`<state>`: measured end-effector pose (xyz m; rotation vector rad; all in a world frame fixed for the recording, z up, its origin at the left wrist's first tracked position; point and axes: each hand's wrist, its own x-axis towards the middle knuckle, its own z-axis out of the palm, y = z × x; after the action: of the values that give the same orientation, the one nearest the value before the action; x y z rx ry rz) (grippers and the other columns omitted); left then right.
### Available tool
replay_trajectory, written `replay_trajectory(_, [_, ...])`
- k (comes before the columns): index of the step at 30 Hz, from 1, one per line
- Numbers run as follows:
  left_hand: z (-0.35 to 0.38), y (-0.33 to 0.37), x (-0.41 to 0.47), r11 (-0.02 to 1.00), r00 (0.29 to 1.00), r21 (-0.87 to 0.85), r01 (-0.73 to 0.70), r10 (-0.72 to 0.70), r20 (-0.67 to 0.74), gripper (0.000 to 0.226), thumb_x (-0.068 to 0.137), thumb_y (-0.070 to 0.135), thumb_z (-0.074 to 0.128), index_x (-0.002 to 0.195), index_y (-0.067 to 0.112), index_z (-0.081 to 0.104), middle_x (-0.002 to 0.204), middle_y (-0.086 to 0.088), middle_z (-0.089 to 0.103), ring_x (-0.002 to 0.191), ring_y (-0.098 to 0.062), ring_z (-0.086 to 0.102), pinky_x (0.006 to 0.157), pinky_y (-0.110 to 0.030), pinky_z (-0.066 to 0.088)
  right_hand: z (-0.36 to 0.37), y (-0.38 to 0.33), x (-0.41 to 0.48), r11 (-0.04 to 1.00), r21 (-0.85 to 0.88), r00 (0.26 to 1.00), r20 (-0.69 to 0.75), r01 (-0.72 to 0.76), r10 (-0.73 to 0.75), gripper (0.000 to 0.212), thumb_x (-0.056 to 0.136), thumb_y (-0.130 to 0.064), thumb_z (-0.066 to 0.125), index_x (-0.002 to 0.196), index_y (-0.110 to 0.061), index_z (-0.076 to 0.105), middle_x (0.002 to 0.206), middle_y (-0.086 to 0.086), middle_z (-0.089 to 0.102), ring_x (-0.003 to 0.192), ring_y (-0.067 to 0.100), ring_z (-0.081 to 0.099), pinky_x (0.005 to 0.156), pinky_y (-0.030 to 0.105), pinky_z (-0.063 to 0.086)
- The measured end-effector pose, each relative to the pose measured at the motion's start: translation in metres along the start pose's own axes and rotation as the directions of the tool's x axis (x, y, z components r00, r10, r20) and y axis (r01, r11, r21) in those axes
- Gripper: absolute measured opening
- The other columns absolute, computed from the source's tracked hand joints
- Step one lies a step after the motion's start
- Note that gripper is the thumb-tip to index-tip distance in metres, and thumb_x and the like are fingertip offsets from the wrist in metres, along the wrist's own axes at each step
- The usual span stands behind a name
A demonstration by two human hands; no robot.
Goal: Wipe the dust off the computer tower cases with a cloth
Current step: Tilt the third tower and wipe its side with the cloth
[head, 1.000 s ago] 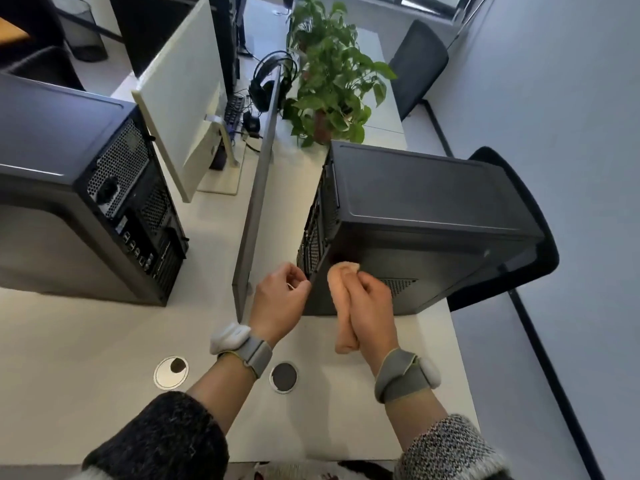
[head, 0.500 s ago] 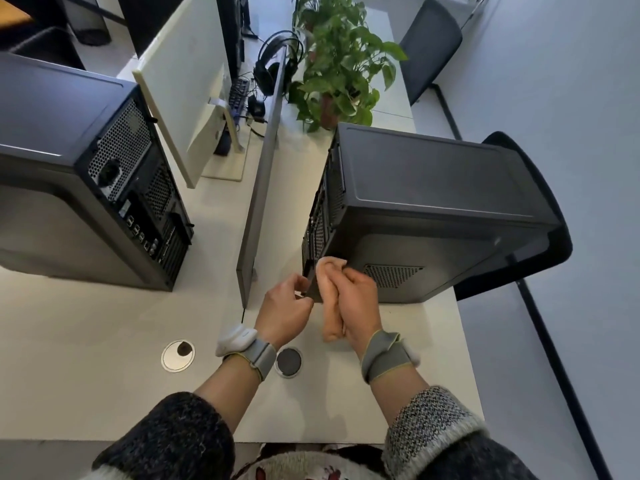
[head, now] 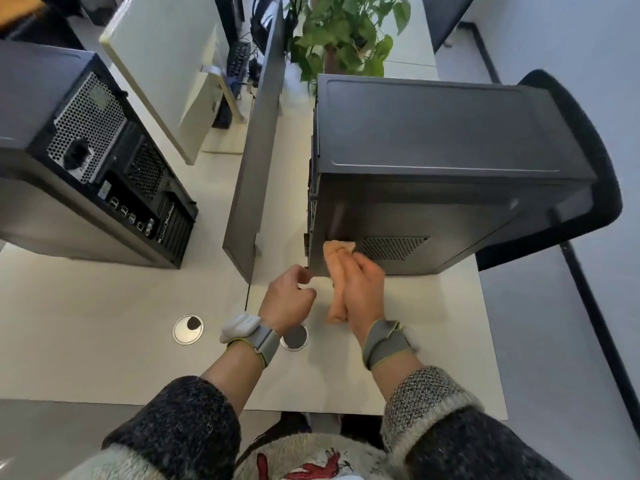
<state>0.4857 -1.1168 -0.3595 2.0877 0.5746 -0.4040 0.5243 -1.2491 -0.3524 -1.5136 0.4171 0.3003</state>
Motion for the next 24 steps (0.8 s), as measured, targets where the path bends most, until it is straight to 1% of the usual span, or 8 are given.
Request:
replay_trajectory(4, [0.018, 0.010, 0.001, 1.000, 0.999, 0.018, 0.024, -0.024, 0.034, 0.030, 0.094, 0.015, 0.062, 0.123, 0.022, 0.063, 0.126, 0.006, 0.064, 0.112, -0.020, 0.061, 0.098, -0.036, 0.051, -0.016, 0.006, 0.013, 0.980, -0.055, 0.980, -0.050, -0.193, 0.190, 0.027, 0.099, -0.018, 0.065, 0.073, -0.014, 0.060, 0.066, 0.000, 0.051, 0.054, 0.014, 0.044, 0.051, 0.024, 0.036])
replay_trajectory(8, [0.030, 0.011, 0.004, 0.998, 0.998, 0.042, 0.041, -0.043, 0.039, 0.030, 0.094, 0.015, 0.062, 0.123, 0.023, 0.063, 0.127, 0.008, 0.064, 0.115, -0.019, 0.060, 0.096, -0.031, 0.047, -0.030, -0.016, 0.004, 0.997, -0.071, 0.999, 0.030, 0.031, -0.029, 0.033, 0.100, -0.026, 0.066, 0.071, -0.015, 0.057, 0.069, -0.002, 0.043, 0.065, 0.015, 0.039, 0.058, 0.027, 0.035])
replay_trajectory(11, [0.042, 0.017, 0.006, 0.998, 0.996, 0.046, 0.052, -0.055, 0.069, 0.030, 0.094, 0.015, 0.063, 0.122, 0.024, 0.064, 0.127, 0.008, 0.064, 0.115, -0.019, 0.060, 0.092, -0.029, 0.044, -0.037, -0.006, 0.016, 0.992, -0.105, 0.997, 0.044, 0.071, -0.067, 0.031, 0.101, -0.027, 0.067, 0.074, -0.012, 0.061, 0.065, -0.005, 0.047, 0.065, 0.014, 0.041, 0.060, 0.027, 0.037])
replay_trajectory(13, [0.046, 0.022, 0.006, 0.997, 0.994, 0.065, 0.047, -0.053, 0.097, 0.030, 0.094, 0.017, 0.062, 0.123, 0.025, 0.064, 0.126, 0.010, 0.063, 0.113, -0.018, 0.060, 0.089, -0.028, 0.043, -0.039, 0.011, 0.027, 0.987, -0.159, 1.000, -0.023, -0.017, 0.014, 0.030, 0.100, -0.023, 0.066, 0.072, -0.013, 0.062, 0.060, -0.009, 0.049, 0.064, 0.015, 0.044, 0.059, 0.026, 0.037])
replay_trajectory(15, [0.049, 0.025, 0.008, 0.995, 0.992, 0.089, 0.045, -0.055, 0.111, 0.030, 0.094, 0.018, 0.062, 0.122, 0.026, 0.064, 0.125, 0.011, 0.063, 0.109, -0.017, 0.060, 0.086, -0.027, 0.041, -0.044, 0.022, 0.039, 0.976, -0.111, 0.977, -0.122, -0.187, 0.173, 0.024, 0.098, -0.021, 0.066, 0.076, -0.011, 0.066, 0.061, -0.005, 0.052, 0.066, 0.021, 0.048, 0.057, 0.028, 0.038])
replay_trajectory(17, [0.051, 0.026, 0.010, 0.994, 0.992, 0.095, 0.048, -0.059, 0.114, 0.028, 0.094, 0.019, 0.062, 0.120, 0.026, 0.064, 0.124, 0.011, 0.064, 0.107, -0.018, 0.061, 0.084, -0.028, 0.041, -0.056, 0.023, 0.044, 0.969, -0.042, 0.960, -0.154, -0.242, 0.233, 0.025, 0.096, -0.025, 0.068, 0.080, -0.006, 0.068, 0.064, 0.000, 0.055, 0.063, 0.021, 0.048, 0.055, 0.026, 0.037])
replay_trajectory(21, [0.057, 0.029, 0.016, 0.992, 0.990, 0.113, 0.060, -0.074, 0.122, 0.025, 0.094, 0.017, 0.063, 0.118, 0.024, 0.065, 0.122, 0.009, 0.065, 0.105, -0.017, 0.059, 0.076, -0.024, 0.041, -0.070, 0.011, 0.037, 0.995, -0.101, 0.998, -0.058, -0.017, 0.011, 0.033, 0.100, -0.028, 0.067, 0.073, -0.010, 0.060, 0.064, -0.007, 0.045, 0.063, 0.013, 0.040, 0.060, 0.028, 0.036])
replay_trajectory(24, [0.060, 0.033, 0.017, 0.989, 0.987, 0.138, 0.058, -0.077, 0.140, 0.025, 0.095, 0.018, 0.063, 0.119, 0.024, 0.065, 0.121, 0.010, 0.065, 0.105, -0.016, 0.059, 0.076, -0.023, 0.040, -0.068, 0.025, 0.046, 0.983, -0.184, 0.997, -0.074, 0.010, -0.024, 0.032, 0.101, -0.027, 0.065, 0.071, -0.015, 0.062, 0.059, -0.009, 0.051, 0.061, 0.012, 0.043, 0.061, 0.030, 0.040])
